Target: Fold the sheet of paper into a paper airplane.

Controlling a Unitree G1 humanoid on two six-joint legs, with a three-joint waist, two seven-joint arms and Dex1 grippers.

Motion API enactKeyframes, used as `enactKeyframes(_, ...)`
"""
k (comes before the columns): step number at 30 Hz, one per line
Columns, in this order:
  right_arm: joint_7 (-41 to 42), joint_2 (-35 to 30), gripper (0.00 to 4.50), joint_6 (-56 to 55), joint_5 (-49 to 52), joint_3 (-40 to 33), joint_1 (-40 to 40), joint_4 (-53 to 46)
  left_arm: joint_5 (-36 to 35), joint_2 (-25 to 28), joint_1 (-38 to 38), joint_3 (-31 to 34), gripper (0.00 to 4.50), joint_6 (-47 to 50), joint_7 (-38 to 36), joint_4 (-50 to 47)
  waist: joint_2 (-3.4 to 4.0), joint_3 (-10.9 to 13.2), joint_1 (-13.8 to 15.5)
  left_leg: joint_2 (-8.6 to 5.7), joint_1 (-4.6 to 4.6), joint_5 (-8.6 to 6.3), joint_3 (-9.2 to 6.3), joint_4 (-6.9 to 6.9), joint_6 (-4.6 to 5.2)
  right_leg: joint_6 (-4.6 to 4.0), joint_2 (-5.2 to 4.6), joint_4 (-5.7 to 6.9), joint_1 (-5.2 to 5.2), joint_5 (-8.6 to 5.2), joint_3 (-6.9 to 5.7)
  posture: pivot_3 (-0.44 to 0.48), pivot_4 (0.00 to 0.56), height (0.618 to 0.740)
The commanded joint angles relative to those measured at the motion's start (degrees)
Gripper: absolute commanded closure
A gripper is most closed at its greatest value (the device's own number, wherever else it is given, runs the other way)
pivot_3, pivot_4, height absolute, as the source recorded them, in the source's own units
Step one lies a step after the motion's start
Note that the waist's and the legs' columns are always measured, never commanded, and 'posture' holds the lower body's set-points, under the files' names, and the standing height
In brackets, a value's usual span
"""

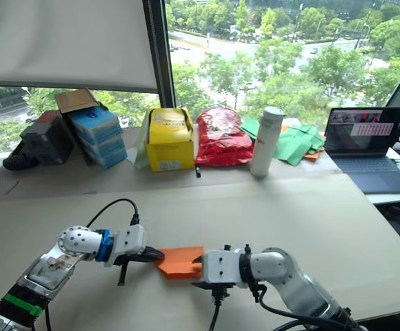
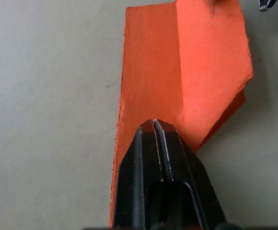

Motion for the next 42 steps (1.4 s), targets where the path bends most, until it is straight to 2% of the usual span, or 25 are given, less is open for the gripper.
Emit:
enactKeyframes(1,-1.1,1.5,2.18,-1.6,-0.6,-0.7,-1.6,0.4,3.7,0.2,1.9,-1.1,4.49,-3.0,1.0,6.3,0.02,0.0,0.0,0.00,0.02,0.00,0.00,0.00,0.00,0.00,0.00,0.00,0.01,0.00,0.00,0.000,0.150,0.740)
enactKeyframes(6,-0.7,2.1,2.18,-1.7,-0.7,-0.9,-1.9,1.1,4.1,0.0,2.0,-1.3,4.49,-6.7,1.2,9.7,0.12,-0.1,0.0,0.00,0.11,0.00,-0.02,-0.01,-0.01,0.00,0.01,0.00,0.10,0.00,0.00,0.000,0.150,0.740)
enactKeyframes(9,-0.6,2.3,3.02,-1.6,-0.6,-0.9,-2.0,1.1,4.5,-0.1,1.9,-1.6,4.50,-8.8,1.4,11.7,0.12,-0.1,-0.1,0.00,0.33,-0.01,-0.01,-0.06,0.01,0.00,0.01,-0.02,0.31,0.00,-0.01,0.000,0.150,0.740)
enactKeyframes(13,-0.3,2.5,4.41,-1.1,-0.4,-0.9,-2.2,1.5,4.5,-0.5,1.7,-1.7,4.50,-10.8,1.7,13.5,0.13,-0.1,-0.2,0.04,0.87,-0.04,-0.01,-0.17,0.06,0.03,0.01,-0.14,0.84,-0.03,-0.05,0.000,0.150,0.740)
enactKeyframes(18,0.5,3.6,4.46,1.1,0.9,-1.2,-3.5,2.7,4.8,-0.9,1.6,-2.1,4.50,-12.5,1.6,14.6,0.16,-0.1,-0.3,0.04,0.88,-0.04,0.00,-0.15,0.06,0.04,0.03,-0.11,0.83,-0.03,-0.09,0.000,0.150,0.740)
enactKeyframes(25,0.2,6.6,4.46,9.6,1.3,-2.1,-7.8,6.8,4.4,-0.8,1.2,-2.2,4.50,-11.8,1.2,13.0,0.18,-0.1,-0.3,0.04,0.88,-0.04,-0.01,-0.15,0.06,0.03,0.02,-0.10,0.82,-0.03,-0.08,0.000,0.150,0.740)
enactKeyframes(35,0.4,8.4,4.46,12.9,-0.3,-1.1,-11.0,12.8,4.2,-0.7,0.7,-1.5,4.50,-10.7,1.6,11.6,0.18,-0.1,-0.3,0.04,0.86,-0.05,-0.01,-0.16,0.07,0.03,0.00,-0.11,0.79,-0.03,-0.07,0.000,0.150,0.740)
enactKeyframes(39,0.4,8.3,4.46,13.8,-1.3,0.3,-10.8,13.8,2.4,0.0,0.6,0.0,4.50,-7.9,1.6,7.4,0.19,-0.1,-0.3,0.04,0.85,-0.06,0.00,-0.16,0.09,0.03,0.00,-0.12,0.79,-0.03,-0.06,0.000,0.150,0.740)
enactKeyframes(42,0.4,8.6,4.46,15.3,-1.6,1.1,-10.6,14.1,-1.3,0.7,-0.1,2.3,4.50,-2.9,0.8,0.5,0.18,-0.1,-0.4,0.04,0.82,-0.06,-0.01,-0.15,0.09,0.03,0.01,-0.11,0.77,-0.03,-0.06,0.000,0.150,0.740)
